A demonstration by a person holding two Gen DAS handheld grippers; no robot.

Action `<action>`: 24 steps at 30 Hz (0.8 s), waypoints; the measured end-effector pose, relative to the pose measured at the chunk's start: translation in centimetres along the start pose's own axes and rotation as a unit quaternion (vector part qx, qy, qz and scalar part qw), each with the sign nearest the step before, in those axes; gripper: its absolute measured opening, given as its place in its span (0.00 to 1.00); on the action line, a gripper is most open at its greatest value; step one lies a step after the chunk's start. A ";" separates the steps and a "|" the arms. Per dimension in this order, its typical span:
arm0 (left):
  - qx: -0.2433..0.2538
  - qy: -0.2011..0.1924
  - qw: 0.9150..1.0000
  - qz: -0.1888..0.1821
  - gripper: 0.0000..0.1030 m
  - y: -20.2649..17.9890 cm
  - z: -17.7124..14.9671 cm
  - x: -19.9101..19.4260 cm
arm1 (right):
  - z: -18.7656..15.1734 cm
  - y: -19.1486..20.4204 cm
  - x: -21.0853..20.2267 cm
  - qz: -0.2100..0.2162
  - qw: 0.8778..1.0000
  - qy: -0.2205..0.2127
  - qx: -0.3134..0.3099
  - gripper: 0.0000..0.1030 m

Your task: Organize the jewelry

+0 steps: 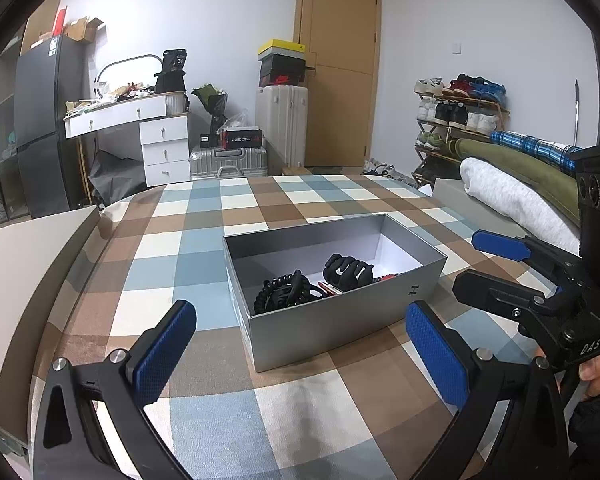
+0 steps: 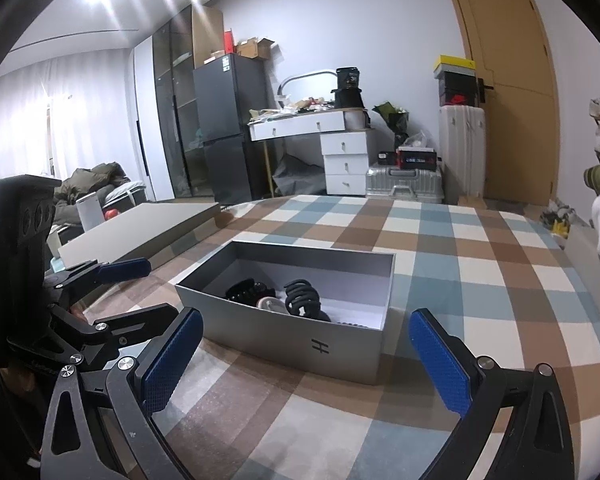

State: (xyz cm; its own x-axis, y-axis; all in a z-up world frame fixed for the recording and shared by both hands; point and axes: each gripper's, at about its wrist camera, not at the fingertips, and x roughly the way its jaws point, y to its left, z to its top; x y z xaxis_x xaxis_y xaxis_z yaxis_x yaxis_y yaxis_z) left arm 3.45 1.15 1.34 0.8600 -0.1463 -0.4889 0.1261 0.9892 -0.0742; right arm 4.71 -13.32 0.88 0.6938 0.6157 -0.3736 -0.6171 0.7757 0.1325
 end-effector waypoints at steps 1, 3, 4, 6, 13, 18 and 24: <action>0.000 0.000 1.000 0.000 0.99 0.0 0.0 0.0 | 0.0 0.0 0.0 0.000 1.000 0.000 0.000 1.00; 0.000 0.000 1.000 0.000 0.99 0.0 0.0 0.0 | 0.0 0.0 0.0 0.000 1.000 0.000 -0.001 1.00; 0.000 0.000 1.000 0.000 0.99 0.0 0.0 0.0 | 0.0 0.0 0.0 0.000 1.000 -0.001 -0.001 1.00; 0.000 0.000 1.000 0.000 0.99 0.0 0.0 0.0 | 0.0 0.0 0.1 0.000 1.000 -0.001 -0.002 1.00; 0.001 -0.001 1.000 -0.001 0.99 0.0 0.1 0.0 | 0.0 0.0 0.0 0.000 1.000 -0.001 -0.002 1.00; 0.002 -0.001 1.000 -0.002 0.99 -0.1 0.2 0.0 | 0.0 0.0 0.1 0.000 1.000 -0.001 -0.002 1.00; -0.002 -0.006 1.000 -0.003 0.99 -0.1 0.3 -0.2 | 0.0 0.1 0.0 0.000 1.000 -0.001 -0.002 1.00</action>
State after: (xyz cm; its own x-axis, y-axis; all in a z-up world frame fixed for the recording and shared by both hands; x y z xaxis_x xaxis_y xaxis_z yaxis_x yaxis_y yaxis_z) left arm 3.39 1.13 1.67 0.8654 -0.1513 -0.4777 0.1285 0.9885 -0.0803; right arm 4.70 -13.26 0.87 0.6944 0.6159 -0.3720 -0.6185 0.7752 0.1290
